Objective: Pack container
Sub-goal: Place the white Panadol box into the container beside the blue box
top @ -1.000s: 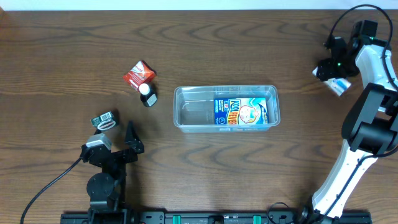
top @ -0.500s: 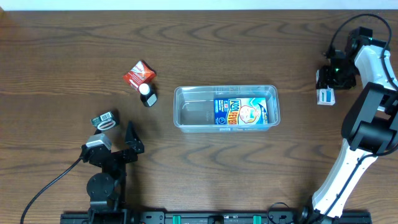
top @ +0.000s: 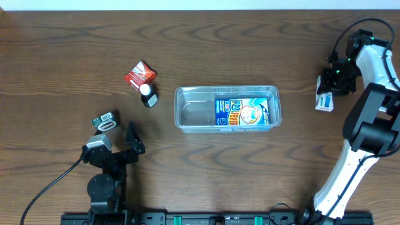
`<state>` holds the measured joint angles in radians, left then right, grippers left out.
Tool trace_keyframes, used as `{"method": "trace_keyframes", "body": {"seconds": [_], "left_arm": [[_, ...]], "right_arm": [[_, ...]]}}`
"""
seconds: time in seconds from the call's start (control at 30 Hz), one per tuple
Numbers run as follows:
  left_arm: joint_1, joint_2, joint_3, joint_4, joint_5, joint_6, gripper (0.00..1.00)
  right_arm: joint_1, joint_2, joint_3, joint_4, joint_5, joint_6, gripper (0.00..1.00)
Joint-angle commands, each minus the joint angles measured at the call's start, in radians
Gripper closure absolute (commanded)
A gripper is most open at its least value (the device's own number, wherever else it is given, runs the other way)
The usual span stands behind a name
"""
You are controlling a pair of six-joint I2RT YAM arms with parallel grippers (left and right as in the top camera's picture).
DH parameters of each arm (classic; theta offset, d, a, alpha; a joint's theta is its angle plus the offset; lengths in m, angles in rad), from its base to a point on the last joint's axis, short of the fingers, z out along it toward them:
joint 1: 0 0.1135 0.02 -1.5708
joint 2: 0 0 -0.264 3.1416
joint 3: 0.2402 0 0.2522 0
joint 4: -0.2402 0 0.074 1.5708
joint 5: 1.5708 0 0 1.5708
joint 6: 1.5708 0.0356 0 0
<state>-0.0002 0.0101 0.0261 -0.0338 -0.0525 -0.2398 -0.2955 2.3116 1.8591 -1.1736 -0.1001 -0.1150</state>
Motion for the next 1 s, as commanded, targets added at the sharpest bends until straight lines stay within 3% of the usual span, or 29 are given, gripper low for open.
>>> {"method": "trace_keyframes", "body": {"seconds": [0.0,0.17,0.47,0.7,0.97], "left_arm": [[0.001,-0.006,-0.022,-0.036,-0.011,-0.005,0.02],[0.001,-0.006,-0.022,-0.036,-0.011,-0.005,0.02],[0.001,-0.006,-0.022,-0.036,-0.011,-0.005,0.02],[0.001,-0.006,-0.022,-0.036,-0.011,-0.005,0.02],[0.001,-0.006,-0.022,-0.036,-0.011,-0.006,0.02]], "right_arm": [[0.043,-0.087,0.053,-0.018,-0.050,0.021,0.67],[0.127,-0.201,0.101,-0.050,-0.066,0.001,0.71],[0.396,-0.386,0.109,-0.123,-0.077,-0.164,0.68],[0.592,-0.396,0.105,-0.245,-0.077,-0.345,0.60],[0.688,-0.396,0.096,-0.321,-0.138,-0.521,0.59]]}}
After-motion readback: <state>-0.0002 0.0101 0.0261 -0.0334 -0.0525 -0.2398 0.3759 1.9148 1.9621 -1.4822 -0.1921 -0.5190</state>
